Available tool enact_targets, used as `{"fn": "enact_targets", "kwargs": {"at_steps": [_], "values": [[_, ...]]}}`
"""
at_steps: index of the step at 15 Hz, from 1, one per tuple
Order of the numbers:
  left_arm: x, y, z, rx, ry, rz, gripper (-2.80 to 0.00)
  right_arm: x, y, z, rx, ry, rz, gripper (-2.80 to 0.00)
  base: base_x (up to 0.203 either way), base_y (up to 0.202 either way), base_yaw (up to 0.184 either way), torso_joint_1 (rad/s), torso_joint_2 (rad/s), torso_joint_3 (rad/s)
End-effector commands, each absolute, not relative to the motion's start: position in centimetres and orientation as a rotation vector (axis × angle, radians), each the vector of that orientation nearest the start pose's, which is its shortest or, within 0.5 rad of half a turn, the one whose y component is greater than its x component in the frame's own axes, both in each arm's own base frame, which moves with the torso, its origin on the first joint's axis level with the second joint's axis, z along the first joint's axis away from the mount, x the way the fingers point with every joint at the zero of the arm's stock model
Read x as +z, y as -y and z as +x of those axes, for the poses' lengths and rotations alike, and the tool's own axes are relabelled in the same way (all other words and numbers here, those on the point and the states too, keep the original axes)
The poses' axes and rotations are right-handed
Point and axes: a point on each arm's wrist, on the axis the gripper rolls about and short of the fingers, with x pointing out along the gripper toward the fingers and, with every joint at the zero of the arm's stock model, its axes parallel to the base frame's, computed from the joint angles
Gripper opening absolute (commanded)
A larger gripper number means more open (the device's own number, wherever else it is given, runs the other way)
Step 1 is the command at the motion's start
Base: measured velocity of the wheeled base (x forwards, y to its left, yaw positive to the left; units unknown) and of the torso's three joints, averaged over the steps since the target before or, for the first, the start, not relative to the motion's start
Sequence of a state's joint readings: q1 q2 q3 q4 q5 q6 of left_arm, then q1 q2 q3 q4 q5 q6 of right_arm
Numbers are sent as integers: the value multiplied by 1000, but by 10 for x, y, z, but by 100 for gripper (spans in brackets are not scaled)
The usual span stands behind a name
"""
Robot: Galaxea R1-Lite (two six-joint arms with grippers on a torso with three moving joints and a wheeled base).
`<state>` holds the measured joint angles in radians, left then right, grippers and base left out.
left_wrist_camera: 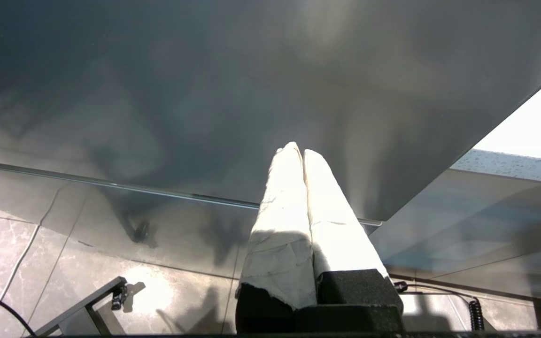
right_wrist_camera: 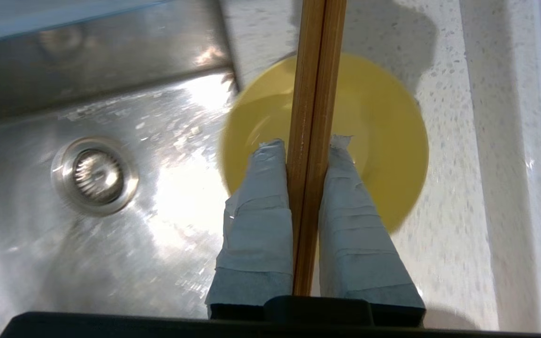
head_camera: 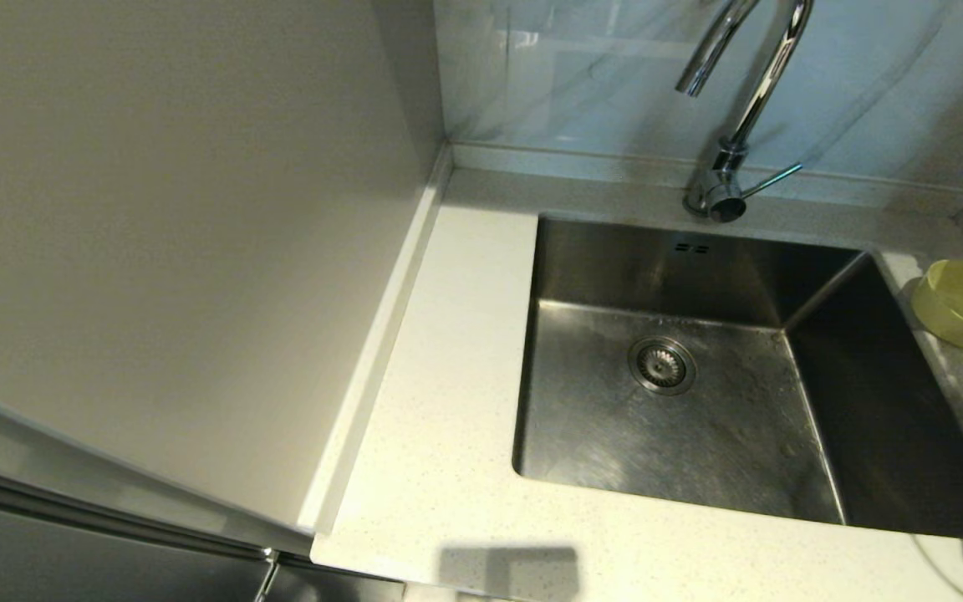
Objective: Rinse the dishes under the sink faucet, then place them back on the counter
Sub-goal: Put the chopsticks into the sink
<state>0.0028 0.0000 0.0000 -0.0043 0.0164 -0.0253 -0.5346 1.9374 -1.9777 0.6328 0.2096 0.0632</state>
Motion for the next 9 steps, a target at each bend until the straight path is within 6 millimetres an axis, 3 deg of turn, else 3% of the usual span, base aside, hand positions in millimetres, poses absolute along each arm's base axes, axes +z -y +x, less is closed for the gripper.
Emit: {"fn": "enact_targets", "kwargs": {"at_steps": [1, 3, 7, 9], "values": [[76, 0, -23, 20, 8, -26, -280, 336, 157, 287, -288, -497, 260, -280, 0, 0, 0, 0, 0, 0], [76, 0, -23, 20, 8, -26, -280, 338, 134, 268, -210, -532, 261, -280, 0, 0, 0, 0, 0, 0], [76, 0, -23, 20, 8, -26, -280, 292, 102, 228, -48, -693, 175, -280, 0, 0, 0, 0, 0, 0], [76, 0, -23, 20, 8, -27, -280, 277, 77, 214, 47, -707, 121, -280, 0, 0, 0, 0, 0, 0]]}}
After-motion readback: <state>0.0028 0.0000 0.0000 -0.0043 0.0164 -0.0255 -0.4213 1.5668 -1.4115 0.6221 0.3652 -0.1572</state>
